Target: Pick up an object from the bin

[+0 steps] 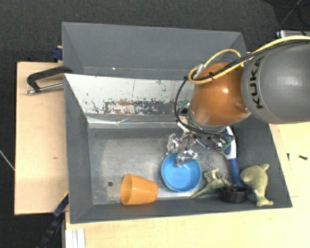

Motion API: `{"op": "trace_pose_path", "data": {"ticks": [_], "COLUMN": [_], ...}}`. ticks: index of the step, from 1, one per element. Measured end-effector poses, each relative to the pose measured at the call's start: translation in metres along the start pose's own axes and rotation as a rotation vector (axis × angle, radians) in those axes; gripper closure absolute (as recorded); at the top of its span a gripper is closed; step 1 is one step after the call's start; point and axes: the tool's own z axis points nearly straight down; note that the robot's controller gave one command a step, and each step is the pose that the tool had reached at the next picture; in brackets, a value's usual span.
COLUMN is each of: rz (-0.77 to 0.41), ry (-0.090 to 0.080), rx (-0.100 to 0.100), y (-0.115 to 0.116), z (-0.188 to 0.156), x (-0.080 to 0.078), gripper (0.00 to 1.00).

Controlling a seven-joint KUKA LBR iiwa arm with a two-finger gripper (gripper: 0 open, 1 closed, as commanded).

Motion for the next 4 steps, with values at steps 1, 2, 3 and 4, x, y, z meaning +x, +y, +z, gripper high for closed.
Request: {"op": "trace_pose_path", "data": {"ticks": [1, 2, 3, 4], "rz": [-0.241, -0.438, -0.474, -0.480], "ry": [0.001, 0.011, 0.001, 0.002], "rx": [0.005, -0.005, 0.006, 0.001], "y": [0.016, 0.061, 0.055, 0.101], "z": [-0.118, -0.113, -0.196, -0.234], "x": [-0.019, -0.032, -0.045, -0.058], "gripper": [1.00, 1.00, 1.00, 1.00]}}
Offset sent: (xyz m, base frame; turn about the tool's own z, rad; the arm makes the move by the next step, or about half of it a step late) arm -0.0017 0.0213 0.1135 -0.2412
